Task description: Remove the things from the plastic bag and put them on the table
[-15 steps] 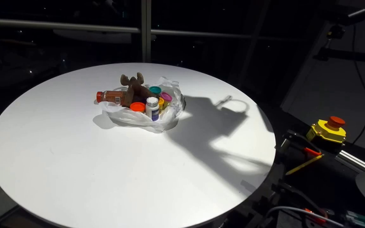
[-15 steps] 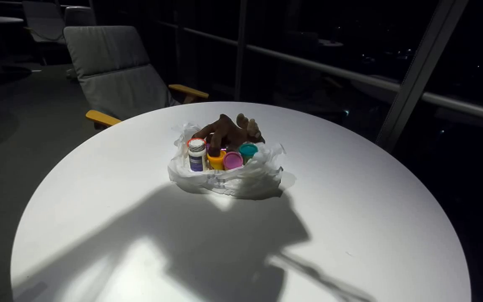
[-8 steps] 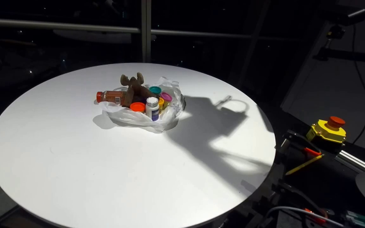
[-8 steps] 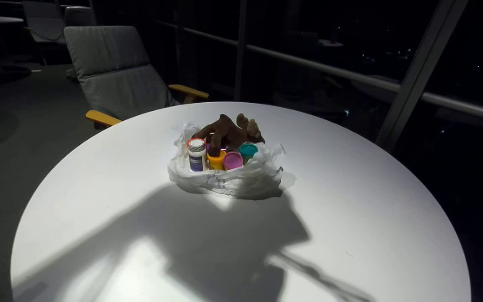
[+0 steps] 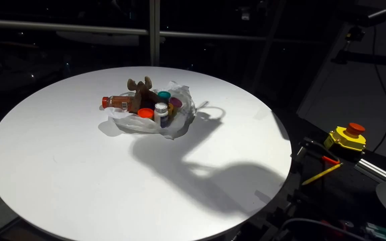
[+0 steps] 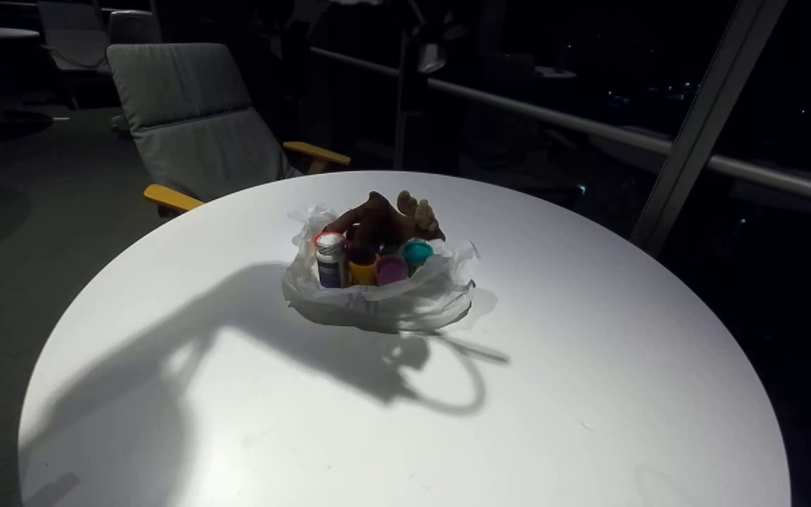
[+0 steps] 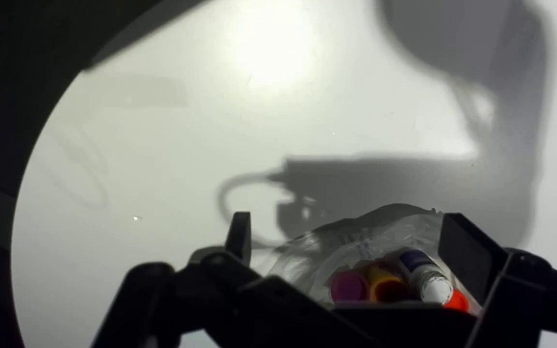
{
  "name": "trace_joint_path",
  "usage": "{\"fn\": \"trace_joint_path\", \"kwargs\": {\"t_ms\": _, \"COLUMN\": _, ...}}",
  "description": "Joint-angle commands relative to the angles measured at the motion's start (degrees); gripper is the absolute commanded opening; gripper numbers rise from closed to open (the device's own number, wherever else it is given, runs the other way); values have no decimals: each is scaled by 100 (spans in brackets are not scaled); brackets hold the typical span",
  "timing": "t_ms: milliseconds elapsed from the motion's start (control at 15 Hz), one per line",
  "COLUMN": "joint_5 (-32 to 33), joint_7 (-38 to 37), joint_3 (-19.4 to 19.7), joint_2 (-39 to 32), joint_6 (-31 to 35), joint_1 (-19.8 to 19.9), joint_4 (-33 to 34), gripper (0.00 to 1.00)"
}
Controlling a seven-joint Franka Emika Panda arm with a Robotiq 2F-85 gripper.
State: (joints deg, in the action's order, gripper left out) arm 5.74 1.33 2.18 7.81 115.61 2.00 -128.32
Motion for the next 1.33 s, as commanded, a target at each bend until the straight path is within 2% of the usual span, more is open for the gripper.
{"fn": "trace_joint_path", "kwargs": {"t_ms": 0, "joint_5": 90, "joint_7": -933, "joint_3": -335, "joint_2": -1184, "joint_6": 664, "joint_1": -226, "joint_4": 717, "gripper": 100}}
{"fn": "trace_joint_path", "kwargs": {"t_ms": 267, "joint_5": 127, "joint_7": -1665, "joint_3": -441, "joint_2": -2368, "joint_6": 1473, "joint_1": -541, "joint_4": 1450, "gripper": 100}}
{"fn": "trace_joint_path", "kwargs": {"t_ms": 400, "joint_5": 200, "joint_7": -1998, "joint_3": -376, "joint_2": -2892, "joint_6": 2085, "joint_1": -730, "joint_4": 1775, "gripper": 100}}
{"fn": "trace_joint_path", "kwargs": {"t_ms": 600, "joint_5": 114, "joint_7": -2210, "joint_3": -251, "joint_2": -3617, "joint_6": 2577, "joint_1": -923, "joint_4": 2347, "gripper": 100}}
{"fn": "trace_joint_path", "kwargs": {"t_ms": 867, "joint_5": -203, "joint_7": -2061, "joint_3": -279, "joint_2": -4090, "joint_6": 2309, "joint_1": -955, "joint_4": 2863, "gripper": 100}}
{"fn": "trace_joint_path", "kwargs": {"t_ms": 1267, "joint_5": -336, "joint_7": -1947, "joint_3": -306, "joint_2": -4286, "joint_6": 1876, "joint_1": -930, "joint_4": 3069, "gripper": 100}}
